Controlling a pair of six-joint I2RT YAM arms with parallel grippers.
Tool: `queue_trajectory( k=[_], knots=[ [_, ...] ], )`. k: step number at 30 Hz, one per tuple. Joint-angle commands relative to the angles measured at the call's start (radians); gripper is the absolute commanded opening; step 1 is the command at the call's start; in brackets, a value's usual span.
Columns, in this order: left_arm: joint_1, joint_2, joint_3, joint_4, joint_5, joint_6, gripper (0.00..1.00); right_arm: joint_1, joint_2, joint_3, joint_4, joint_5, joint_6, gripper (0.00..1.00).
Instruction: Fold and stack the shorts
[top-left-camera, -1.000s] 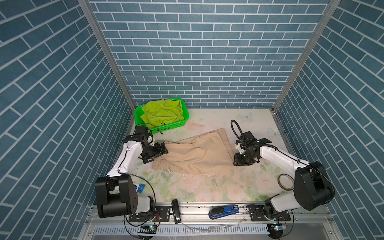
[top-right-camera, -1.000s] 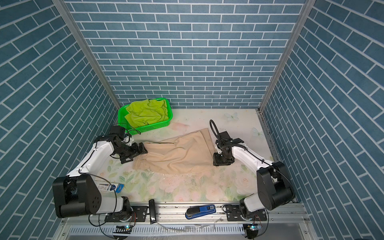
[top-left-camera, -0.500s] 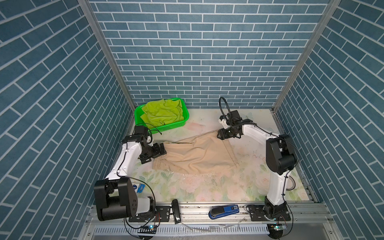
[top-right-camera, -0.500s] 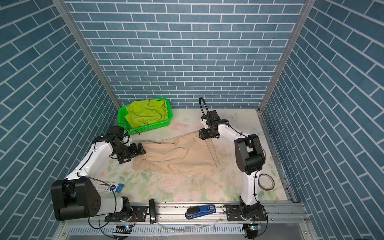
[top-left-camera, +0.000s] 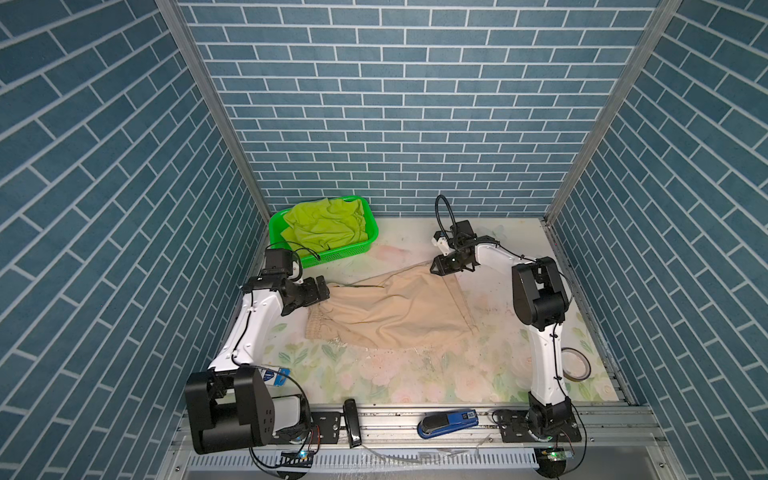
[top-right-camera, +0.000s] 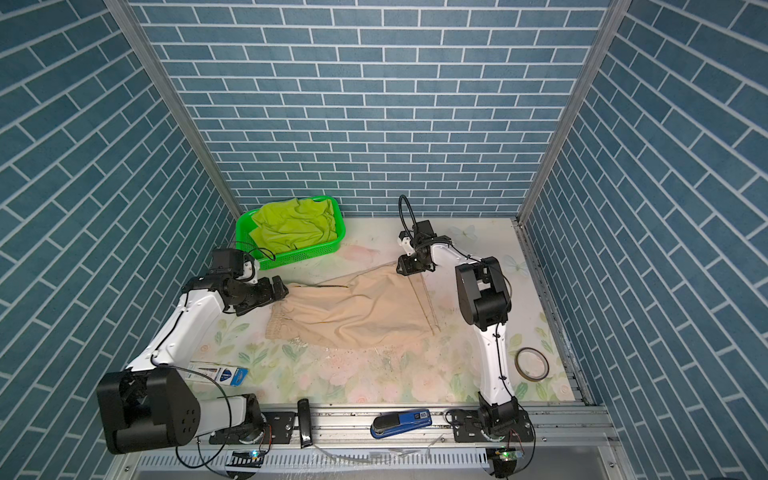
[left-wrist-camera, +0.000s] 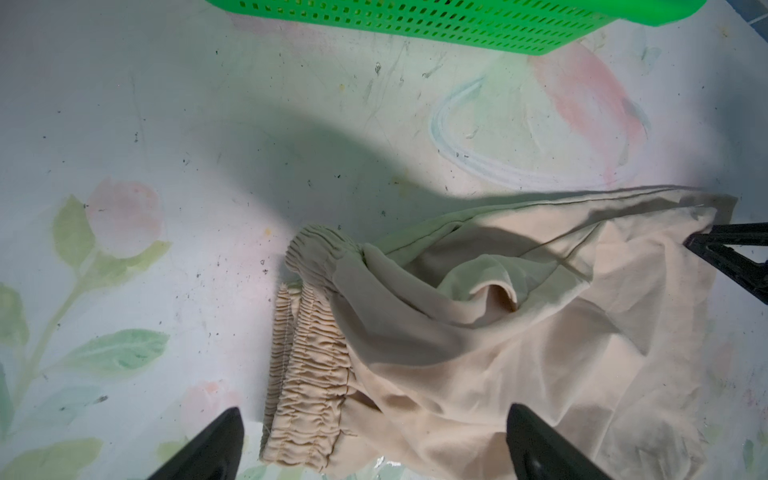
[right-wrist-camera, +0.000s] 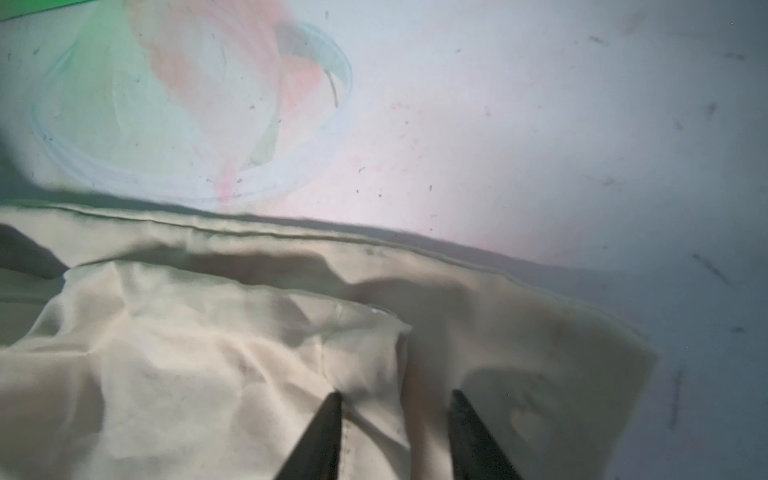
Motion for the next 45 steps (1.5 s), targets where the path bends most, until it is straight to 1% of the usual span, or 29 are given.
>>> queue_trajectory(
  k=[1, 2, 3, 5, 6, 14, 17, 20, 24, 27, 29, 31, 32, 33, 34, 35, 37, 38, 39, 41, 45],
  knots=[
    [0.006, 0.011, -0.001, 0.018, -0.001, 0.017, 1.0, 0.003, 0.011, 0.009, 0.003, -0.076, -0.012, 0.32],
    [0.006, 0.012, 0.0, 0.015, -0.002, 0.017, 1.0, 0.003, 0.009, 0.005, 0.005, -0.083, -0.01, 0.25],
    [0.008, 0.012, 0.001, 0.014, 0.001, 0.016, 1.0, 0.003, 0.005, 0.0, 0.009, -0.086, -0.006, 0.2],
    [0.008, 0.012, 0.0, 0.013, 0.002, 0.017, 1.0, 0.002, -0.007, -0.006, 0.008, -0.083, -0.001, 0.03],
    [0.008, 0.011, 0.0, 0.013, -0.004, 0.013, 1.0, 0.002, -0.014, -0.002, -0.001, -0.07, -0.002, 0.0],
    [0.012, 0.019, 0.004, 0.011, 0.001, 0.012, 1.0, 0.003, -0.156, 0.036, -0.134, 0.157, -0.065, 0.0],
    [0.012, 0.032, 0.012, 0.007, 0.012, 0.014, 1.0, 0.0, -0.192, 0.056, -0.181, 0.21, -0.078, 0.0],
    [0.013, 0.04, 0.01, 0.011, 0.015, 0.012, 1.0, -0.007, -0.205, 0.059, -0.204, 0.237, -0.073, 0.0],
    [0.013, 0.051, 0.006, 0.014, 0.018, 0.01, 1.0, -0.018, -0.167, 0.071, -0.195, 0.239, -0.064, 0.0],
    [0.013, 0.058, 0.001, 0.016, 0.015, 0.001, 1.0, -0.021, -0.091, 0.116, -0.19, 0.215, -0.067, 0.0],
    [0.013, 0.061, -0.002, 0.019, 0.017, -0.006, 1.0, -0.023, -0.022, 0.166, -0.221, 0.217, -0.068, 0.0],
    [0.013, 0.06, -0.002, 0.02, 0.017, -0.011, 1.0, -0.026, 0.014, 0.199, -0.252, 0.213, -0.068, 0.0],
    [0.013, 0.059, -0.005, 0.022, 0.016, -0.016, 1.0, -0.028, 0.017, 0.206, -0.261, 0.212, -0.066, 0.11],
    [0.013, 0.057, -0.006, 0.025, 0.016, -0.02, 1.0, -0.028, 0.011, 0.205, -0.266, 0.209, -0.062, 0.26],
    [0.013, 0.055, -0.006, 0.028, 0.02, -0.022, 1.0, -0.028, -0.01, 0.193, -0.26, 0.201, -0.056, 0.36],
    [0.013, 0.055, -0.009, 0.027, 0.019, -0.024, 1.0, -0.028, -0.036, 0.164, -0.241, 0.198, -0.047, 0.44],
    [0.013, 0.055, -0.018, 0.033, 0.009, -0.037, 1.0, -0.031, -0.139, 0.092, -0.207, 0.197, -0.025, 0.57],
    [0.013, 0.056, -0.024, 0.034, -0.001, -0.046, 1.0, -0.037, -0.186, 0.05, -0.199, 0.195, -0.006, 0.6],
    [0.013, 0.058, -0.03, 0.033, -0.019, -0.056, 1.0, -0.042, -0.226, 0.012, -0.2, 0.192, 0.014, 0.61],
    [0.012, 0.061, -0.049, 0.038, -0.054, -0.087, 1.0, -0.048, -0.323, -0.106, -0.211, 0.177, 0.058, 0.62],
    [0.015, 0.031, -0.1, 0.067, -0.042, -0.125, 1.0, -0.047, -0.519, -0.393, -0.204, 0.148, 0.133, 0.62]
  ],
)
